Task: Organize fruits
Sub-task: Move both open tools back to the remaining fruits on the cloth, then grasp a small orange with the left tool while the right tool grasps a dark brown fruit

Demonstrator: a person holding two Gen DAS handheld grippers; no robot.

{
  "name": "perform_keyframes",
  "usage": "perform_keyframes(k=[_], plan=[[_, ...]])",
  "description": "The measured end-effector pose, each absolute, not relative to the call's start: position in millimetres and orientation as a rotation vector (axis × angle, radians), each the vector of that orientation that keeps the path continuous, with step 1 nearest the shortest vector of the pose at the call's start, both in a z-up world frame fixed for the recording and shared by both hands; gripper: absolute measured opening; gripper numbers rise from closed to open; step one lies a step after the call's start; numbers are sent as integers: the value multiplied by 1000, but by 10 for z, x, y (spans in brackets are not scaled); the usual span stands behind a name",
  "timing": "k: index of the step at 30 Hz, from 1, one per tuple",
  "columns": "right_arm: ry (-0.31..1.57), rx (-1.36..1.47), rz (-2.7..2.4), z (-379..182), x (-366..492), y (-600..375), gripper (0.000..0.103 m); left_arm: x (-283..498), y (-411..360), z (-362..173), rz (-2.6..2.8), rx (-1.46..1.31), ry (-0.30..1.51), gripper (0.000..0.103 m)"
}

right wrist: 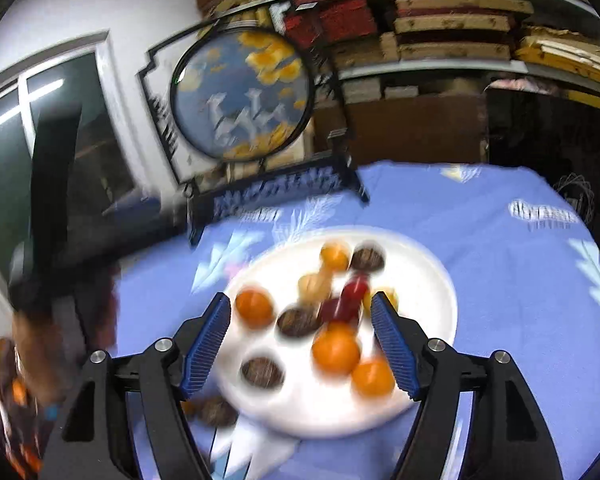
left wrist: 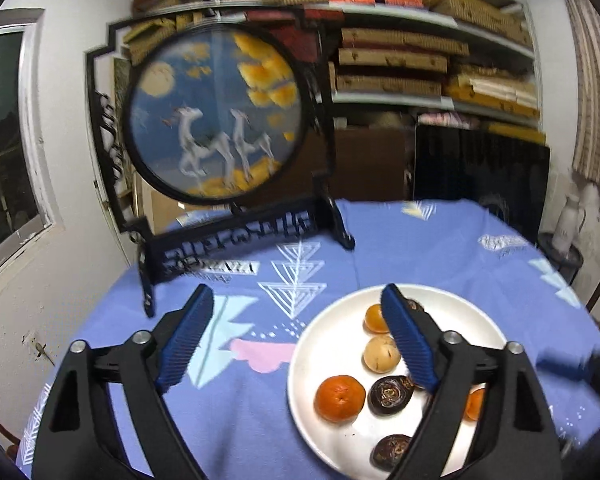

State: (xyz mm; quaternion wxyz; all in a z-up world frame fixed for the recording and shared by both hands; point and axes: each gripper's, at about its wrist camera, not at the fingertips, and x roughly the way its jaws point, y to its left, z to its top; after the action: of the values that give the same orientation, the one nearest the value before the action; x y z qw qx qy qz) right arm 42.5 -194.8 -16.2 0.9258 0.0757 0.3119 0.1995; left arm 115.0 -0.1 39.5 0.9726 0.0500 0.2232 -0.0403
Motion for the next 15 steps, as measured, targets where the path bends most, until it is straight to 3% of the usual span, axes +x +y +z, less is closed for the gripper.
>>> perform_keyframes(k=[3,13,14,15], plan=[[724,92,465,-346,97,-1783,73,877,156,401,-98,108,421,91],[894,-95,593,-824,-193,-876,73,233,865,232,-36,178,533,91],[912,-99,591,-847,-178,-835,70,181,920,219,-40,176,544,91],[930,-109,593,-871,-164,-789,61,129,961,196,-46,172,556,91]])
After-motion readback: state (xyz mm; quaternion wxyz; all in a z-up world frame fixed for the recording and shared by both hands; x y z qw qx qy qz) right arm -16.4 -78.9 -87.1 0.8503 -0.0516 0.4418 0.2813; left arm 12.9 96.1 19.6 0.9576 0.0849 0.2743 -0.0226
